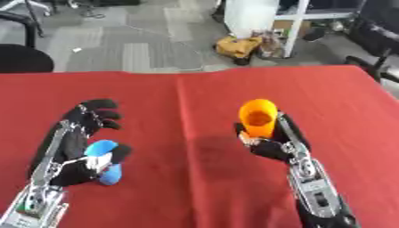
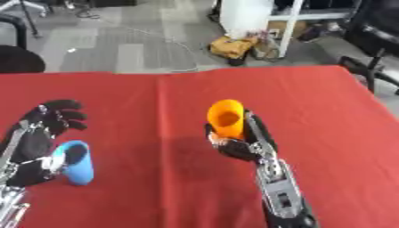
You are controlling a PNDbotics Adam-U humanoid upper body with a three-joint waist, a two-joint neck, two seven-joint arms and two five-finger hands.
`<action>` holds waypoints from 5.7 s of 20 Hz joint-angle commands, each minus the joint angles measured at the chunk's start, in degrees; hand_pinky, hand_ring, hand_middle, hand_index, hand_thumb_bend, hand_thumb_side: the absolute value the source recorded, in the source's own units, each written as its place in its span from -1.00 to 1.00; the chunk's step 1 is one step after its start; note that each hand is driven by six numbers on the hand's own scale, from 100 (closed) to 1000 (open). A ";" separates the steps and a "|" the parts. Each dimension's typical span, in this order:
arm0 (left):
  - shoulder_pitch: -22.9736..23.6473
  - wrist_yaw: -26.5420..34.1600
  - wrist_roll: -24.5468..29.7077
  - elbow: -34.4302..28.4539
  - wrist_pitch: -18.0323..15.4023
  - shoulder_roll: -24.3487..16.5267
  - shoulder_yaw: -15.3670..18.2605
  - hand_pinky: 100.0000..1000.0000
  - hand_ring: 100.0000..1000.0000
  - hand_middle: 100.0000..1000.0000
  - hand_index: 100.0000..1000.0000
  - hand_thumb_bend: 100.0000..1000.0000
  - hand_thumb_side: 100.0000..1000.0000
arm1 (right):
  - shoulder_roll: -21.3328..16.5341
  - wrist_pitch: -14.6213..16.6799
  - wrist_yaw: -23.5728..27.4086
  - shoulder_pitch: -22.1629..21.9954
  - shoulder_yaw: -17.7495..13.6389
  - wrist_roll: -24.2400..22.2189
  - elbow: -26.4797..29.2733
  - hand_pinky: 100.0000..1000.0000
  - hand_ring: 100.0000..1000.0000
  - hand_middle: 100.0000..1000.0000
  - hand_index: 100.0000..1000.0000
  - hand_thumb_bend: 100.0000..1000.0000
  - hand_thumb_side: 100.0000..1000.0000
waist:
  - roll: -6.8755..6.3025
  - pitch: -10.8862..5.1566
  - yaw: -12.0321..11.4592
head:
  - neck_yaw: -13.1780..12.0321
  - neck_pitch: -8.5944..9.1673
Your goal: Pour the contents of one cup into another cup.
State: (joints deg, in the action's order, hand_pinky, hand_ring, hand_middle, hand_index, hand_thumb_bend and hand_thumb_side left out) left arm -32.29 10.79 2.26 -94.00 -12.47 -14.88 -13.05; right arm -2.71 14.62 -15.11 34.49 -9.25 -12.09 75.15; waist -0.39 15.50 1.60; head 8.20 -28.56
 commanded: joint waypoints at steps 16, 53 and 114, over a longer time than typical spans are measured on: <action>5.59 0.54 0.89 -9.31 2.70 -0.91 1.16 0.20 0.26 0.28 0.49 0.11 -0.43 | -0.34 7.17 -1.24 0.57 0.61 -6.88 -1.56 1.00 0.95 0.23 0.89 0.33 -0.61 | -0.75 -1.40 -0.45 | 0.86 0.32; 13.08 -2.42 -10.17 -10.57 3.33 1.98 11.01 0.17 0.25 0.26 0.40 -0.33 -0.29 | -4.20 -4.22 9.16 -0.79 -10.65 14.15 13.67 0.73 0.66 -0.03 0.63 -0.50 -0.58 | -0.64 -1.38 -0.44 | 0.49 0.94; 15.55 -4.67 -6.74 -8.88 4.45 4.30 11.15 0.15 0.17 0.20 0.40 -0.43 -0.27 | -4.18 -5.12 11.03 -2.23 -10.00 12.87 14.05 0.68 0.55 -0.12 0.61 -0.61 -0.60 | -0.74 -0.99 -0.57 | 0.15 0.49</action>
State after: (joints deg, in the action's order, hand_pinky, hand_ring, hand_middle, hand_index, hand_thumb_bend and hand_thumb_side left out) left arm -16.47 6.37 -4.70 -102.17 -7.93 -10.37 -1.87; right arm -5.77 9.38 -4.42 31.72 -19.33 0.89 88.02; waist -1.24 15.29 1.08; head 8.24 -28.11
